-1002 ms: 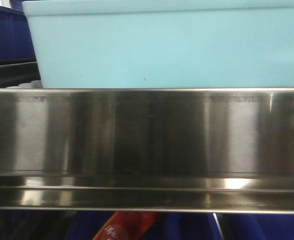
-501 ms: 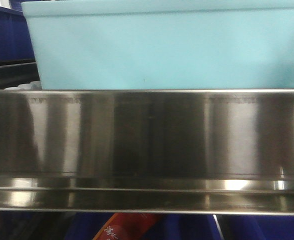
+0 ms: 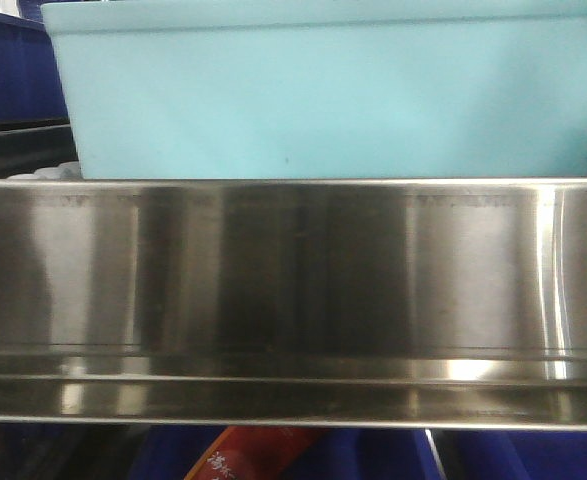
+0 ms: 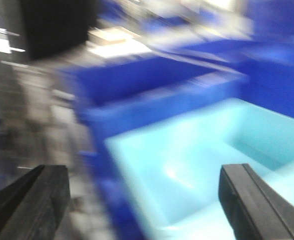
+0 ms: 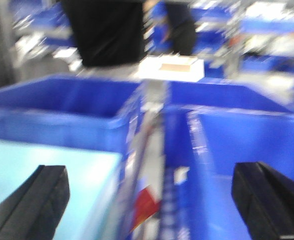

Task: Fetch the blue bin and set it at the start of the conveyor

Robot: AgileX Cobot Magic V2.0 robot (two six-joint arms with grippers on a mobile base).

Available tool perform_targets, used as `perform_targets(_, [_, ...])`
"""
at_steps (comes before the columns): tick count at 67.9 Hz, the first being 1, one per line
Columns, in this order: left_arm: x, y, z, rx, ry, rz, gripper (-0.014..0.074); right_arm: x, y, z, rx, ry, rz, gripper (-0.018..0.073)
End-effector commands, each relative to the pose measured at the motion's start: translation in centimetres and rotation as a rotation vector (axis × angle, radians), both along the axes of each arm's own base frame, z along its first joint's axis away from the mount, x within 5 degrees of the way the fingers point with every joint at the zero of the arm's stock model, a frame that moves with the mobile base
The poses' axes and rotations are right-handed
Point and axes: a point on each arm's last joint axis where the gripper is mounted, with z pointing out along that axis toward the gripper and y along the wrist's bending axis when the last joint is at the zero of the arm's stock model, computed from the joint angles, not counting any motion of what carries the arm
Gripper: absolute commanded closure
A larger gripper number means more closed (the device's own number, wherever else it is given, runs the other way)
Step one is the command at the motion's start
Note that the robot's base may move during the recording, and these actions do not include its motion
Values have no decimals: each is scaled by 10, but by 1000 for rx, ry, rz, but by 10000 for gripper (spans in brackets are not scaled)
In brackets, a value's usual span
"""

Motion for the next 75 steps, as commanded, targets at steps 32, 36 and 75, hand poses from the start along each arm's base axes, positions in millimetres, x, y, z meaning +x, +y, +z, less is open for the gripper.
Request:
perform_targets(32, [136, -83, 11, 48, 454, 27, 89, 127, 29, 35, 6, 539, 142, 1])
perform_targets(36, [152, -79, 6, 71, 519, 95, 89, 139, 27, 34, 7, 590, 100, 1])
perform_targets(75, [238, -67, -79, 156, 798, 272, 89, 246, 42, -55, 68, 932, 65, 1])
